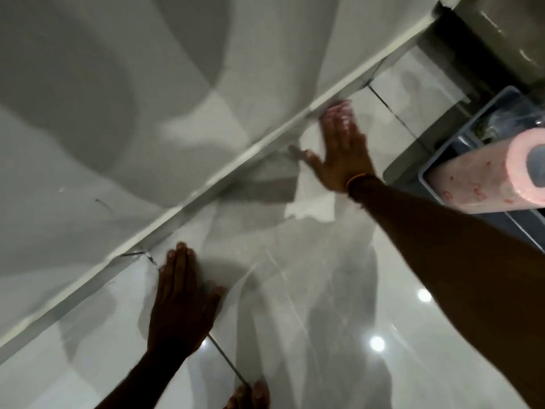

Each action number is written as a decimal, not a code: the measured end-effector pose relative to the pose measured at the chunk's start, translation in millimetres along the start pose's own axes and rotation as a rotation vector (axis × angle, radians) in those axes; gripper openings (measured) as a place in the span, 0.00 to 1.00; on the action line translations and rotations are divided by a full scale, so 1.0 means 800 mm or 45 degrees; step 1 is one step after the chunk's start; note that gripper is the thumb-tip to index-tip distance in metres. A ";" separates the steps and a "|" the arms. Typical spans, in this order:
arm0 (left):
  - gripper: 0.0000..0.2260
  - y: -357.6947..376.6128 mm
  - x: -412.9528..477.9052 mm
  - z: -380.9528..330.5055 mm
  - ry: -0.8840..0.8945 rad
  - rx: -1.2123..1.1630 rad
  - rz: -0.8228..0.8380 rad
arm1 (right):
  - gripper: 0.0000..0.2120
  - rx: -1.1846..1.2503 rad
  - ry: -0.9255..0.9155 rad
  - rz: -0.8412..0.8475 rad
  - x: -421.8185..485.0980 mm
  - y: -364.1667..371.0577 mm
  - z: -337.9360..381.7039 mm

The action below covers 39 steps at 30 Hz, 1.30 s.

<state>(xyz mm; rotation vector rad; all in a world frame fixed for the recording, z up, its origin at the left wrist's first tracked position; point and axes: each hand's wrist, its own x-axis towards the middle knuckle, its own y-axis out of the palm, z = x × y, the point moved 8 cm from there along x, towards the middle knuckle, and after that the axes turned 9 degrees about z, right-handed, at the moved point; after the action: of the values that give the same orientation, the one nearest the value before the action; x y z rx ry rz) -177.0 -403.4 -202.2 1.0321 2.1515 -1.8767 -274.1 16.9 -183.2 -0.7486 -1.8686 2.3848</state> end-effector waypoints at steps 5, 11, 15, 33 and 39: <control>0.46 0.015 0.004 0.006 -0.005 0.049 -0.029 | 0.53 0.225 0.308 0.028 0.033 -0.026 -0.052; 0.42 0.007 -0.007 0.010 0.090 0.044 0.025 | 0.57 0.213 -0.070 0.109 -0.072 0.023 0.098; 0.42 -0.002 -0.026 0.008 0.105 0.044 0.118 | 0.47 0.173 -0.605 0.220 -0.173 0.096 0.257; 0.43 -0.128 -0.148 -0.236 0.559 0.355 0.293 | 0.37 0.981 0.186 0.027 -0.454 -0.086 -0.009; 0.44 -0.122 -0.152 -0.455 0.871 0.331 0.375 | 0.41 1.010 0.674 -0.203 -0.557 -0.146 -0.178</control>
<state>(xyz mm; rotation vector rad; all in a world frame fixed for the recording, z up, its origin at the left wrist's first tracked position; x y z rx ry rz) -12.1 -123.4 24.2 2.1703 1.8832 -1.8642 142.7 44.5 58.1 -0.9420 -0.6714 2.2254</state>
